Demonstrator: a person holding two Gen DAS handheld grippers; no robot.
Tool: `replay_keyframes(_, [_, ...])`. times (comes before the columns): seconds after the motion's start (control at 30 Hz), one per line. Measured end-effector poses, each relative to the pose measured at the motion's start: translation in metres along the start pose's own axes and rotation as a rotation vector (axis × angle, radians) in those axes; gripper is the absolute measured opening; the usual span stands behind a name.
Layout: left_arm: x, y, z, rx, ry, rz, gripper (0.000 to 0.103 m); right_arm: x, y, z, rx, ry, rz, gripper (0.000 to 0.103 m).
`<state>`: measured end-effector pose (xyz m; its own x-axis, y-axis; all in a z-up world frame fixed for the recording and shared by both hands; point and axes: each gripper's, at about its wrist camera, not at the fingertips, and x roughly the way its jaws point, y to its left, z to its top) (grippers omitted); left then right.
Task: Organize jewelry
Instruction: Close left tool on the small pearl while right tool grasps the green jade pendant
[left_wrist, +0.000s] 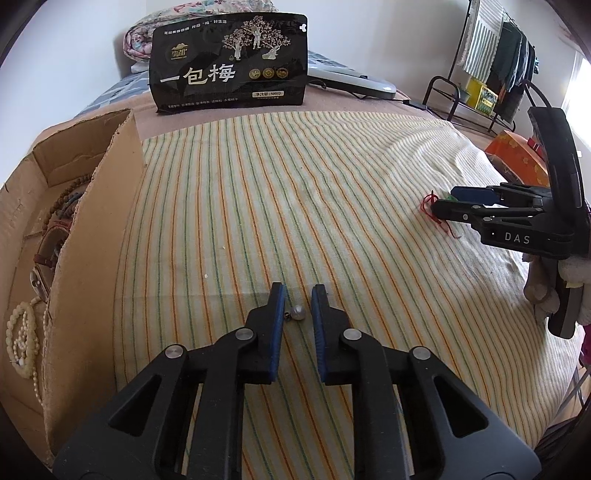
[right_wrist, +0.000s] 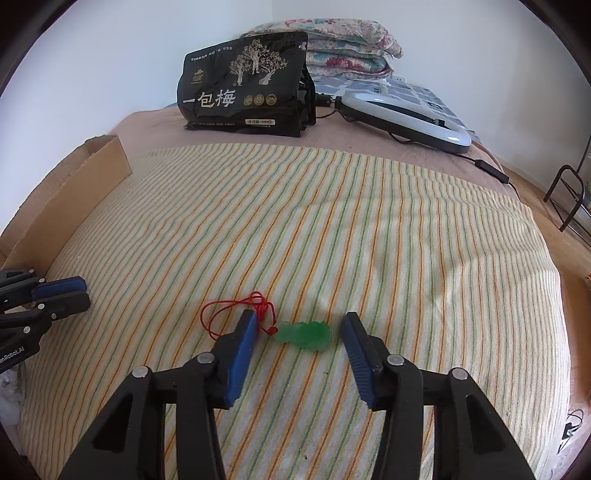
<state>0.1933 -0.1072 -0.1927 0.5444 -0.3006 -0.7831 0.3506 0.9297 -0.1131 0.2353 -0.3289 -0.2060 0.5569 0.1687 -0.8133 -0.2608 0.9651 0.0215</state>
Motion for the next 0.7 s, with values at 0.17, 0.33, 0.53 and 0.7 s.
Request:
replay_keyframes(0.17, [-0.001,-0.001,-0.001,0.008,-0.004,0.003,0.010,0.000,0.002,0.000,-0.006,0.002,0.004,0.036])
replay_keyframes(0.33, [-0.002,-0.001,-0.001,0.007,-0.007,0.002,0.009,-0.002,0.002,-0.001,0.001,-0.003,0.009,0.033])
replay_keyframes(0.53, [-0.009,-0.002,0.000,0.001,-0.017,-0.009,0.009,-0.008,0.002,-0.002,0.010,-0.012,0.013,0.033])
replay_keyframes(0.7, [-0.021,-0.005,0.001,0.001,-0.038,-0.019,0.009,-0.021,0.007,-0.001,0.004,-0.029,0.018,0.033])
